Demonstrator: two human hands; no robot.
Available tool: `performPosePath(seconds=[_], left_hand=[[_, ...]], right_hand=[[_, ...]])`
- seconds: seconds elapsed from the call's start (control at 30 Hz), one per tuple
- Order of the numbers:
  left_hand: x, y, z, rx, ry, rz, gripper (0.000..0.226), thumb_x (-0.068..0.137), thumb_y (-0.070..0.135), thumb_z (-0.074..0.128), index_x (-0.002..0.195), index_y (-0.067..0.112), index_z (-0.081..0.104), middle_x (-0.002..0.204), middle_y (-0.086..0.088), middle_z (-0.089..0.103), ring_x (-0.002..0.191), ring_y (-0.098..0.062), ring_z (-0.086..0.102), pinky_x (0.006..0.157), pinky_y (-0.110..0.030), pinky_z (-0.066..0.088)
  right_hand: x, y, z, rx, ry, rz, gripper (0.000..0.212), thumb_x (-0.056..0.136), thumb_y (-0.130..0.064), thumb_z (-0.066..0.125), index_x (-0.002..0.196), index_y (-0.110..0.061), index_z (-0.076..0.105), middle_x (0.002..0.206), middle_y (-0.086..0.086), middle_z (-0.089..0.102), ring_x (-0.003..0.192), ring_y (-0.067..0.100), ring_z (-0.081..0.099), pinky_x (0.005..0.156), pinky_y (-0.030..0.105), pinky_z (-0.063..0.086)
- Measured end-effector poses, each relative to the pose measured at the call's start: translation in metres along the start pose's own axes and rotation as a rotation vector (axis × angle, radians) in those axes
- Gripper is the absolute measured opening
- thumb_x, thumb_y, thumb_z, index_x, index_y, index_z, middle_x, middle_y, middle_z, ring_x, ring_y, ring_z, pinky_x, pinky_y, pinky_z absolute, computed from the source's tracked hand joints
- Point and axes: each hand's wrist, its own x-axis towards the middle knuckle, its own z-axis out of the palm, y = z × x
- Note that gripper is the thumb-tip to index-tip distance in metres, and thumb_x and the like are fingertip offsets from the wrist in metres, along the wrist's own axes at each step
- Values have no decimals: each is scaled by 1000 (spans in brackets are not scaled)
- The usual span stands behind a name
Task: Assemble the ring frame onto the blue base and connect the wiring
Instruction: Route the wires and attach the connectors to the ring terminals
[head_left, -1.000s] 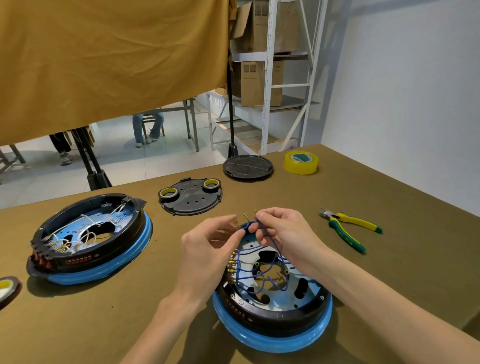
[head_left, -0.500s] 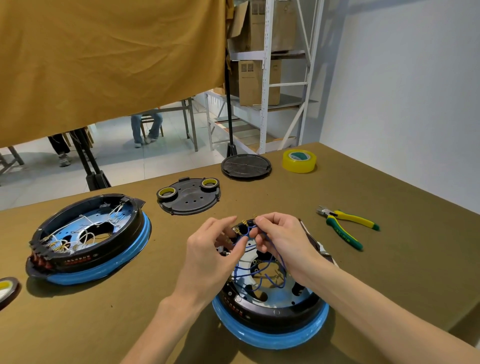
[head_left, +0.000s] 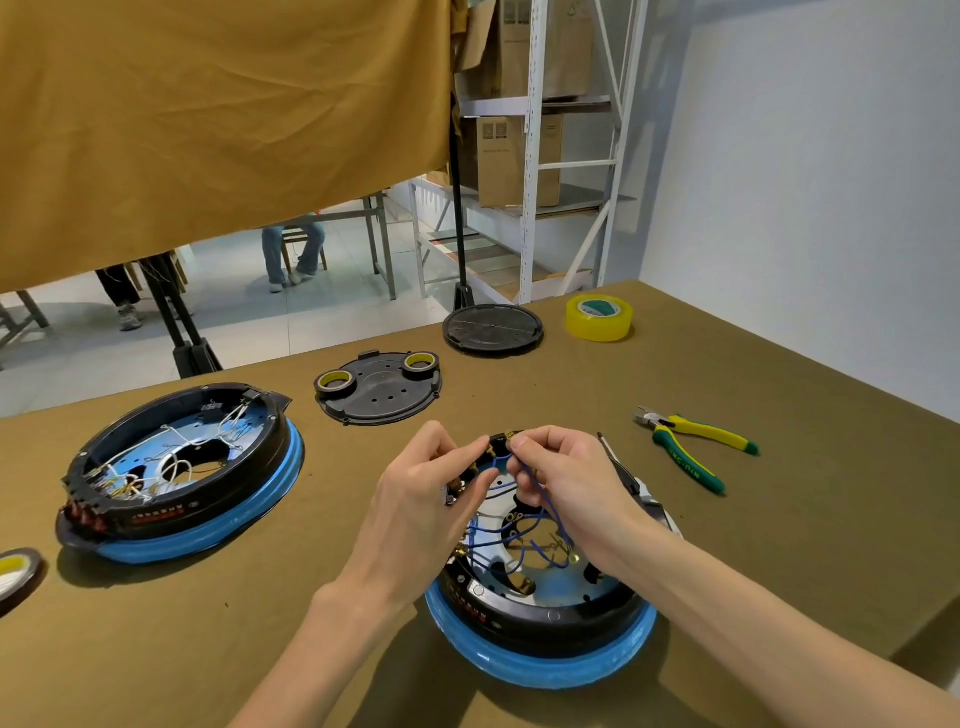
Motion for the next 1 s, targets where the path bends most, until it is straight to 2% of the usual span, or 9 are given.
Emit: performPosePath(seconds=[0.17,0.27,0.4,0.57,0.67,0.77,0.87,0.93,1.0], left_hand=[[0,-4,1,7,14,12,44,90,32,66,130,14,70,82,8,45,70,-8,43,60,-19,44],[-2,-7,3,-18,12,23,43,91,34,65,127,12,72,82,8,45,71,-9,46,60,-20,44],[-3,-14,6,-60,37,28,40,86,27,73,122,11,74,81,8,47,76,-4,49,62,-12,43],[-3,-18,8,-66,37,29,42,85,25,75,125,13,73,81,8,46,75,-4,49,62,-14,43],[-4,-22,4,-125,-111,-27,49,88,41,73,133,22,68,88,12,54,79,-10,57,67,-26,52],[-1,-31,-2,-174,-214,-166,52,90,66,61,129,34,69,100,21,60,97,-6,61,78,-22,51],[3,-43,-2,-187,-127,-315,31,100,50,52,116,33,72,104,23,63,102,2,60,80,-16,48],[1,-50,1,-148,-114,-393,22,103,33,54,118,33,70,109,24,62,102,8,58,79,-11,47],[-3,-57,5,-160,-168,-462,23,104,29,55,122,33,69,113,23,63,101,9,59,82,-13,50]], right_hand=[[-1,3,0,23,4,-1,10,101,-3,58,96,1,66,66,4,63,54,11,50,48,22,40],[-2,4,0,25,-11,1,10,101,-4,59,95,0,67,66,4,63,54,11,51,47,22,40],[0,8,-1,7,-16,2,10,101,-5,60,94,-1,67,66,4,64,54,11,51,47,21,41],[3,12,-4,13,-55,36,11,101,-6,60,94,-1,68,67,5,65,53,11,52,47,21,42],[8,9,-12,-87,-62,34,13,101,-8,60,93,-2,69,67,6,66,53,13,52,48,23,42],[18,0,-19,-240,-125,101,15,101,-10,61,93,0,70,68,6,65,54,14,49,47,22,39],[29,-11,-19,-437,-277,224,16,100,-10,63,96,3,72,71,9,65,51,12,51,45,21,41],[36,-15,-14,-535,-357,285,21,100,-10,63,103,9,71,72,10,66,50,11,53,44,21,44],[42,-15,-8,-587,-381,316,22,100,-8,62,107,12,68,71,10,66,48,12,54,43,21,46]])
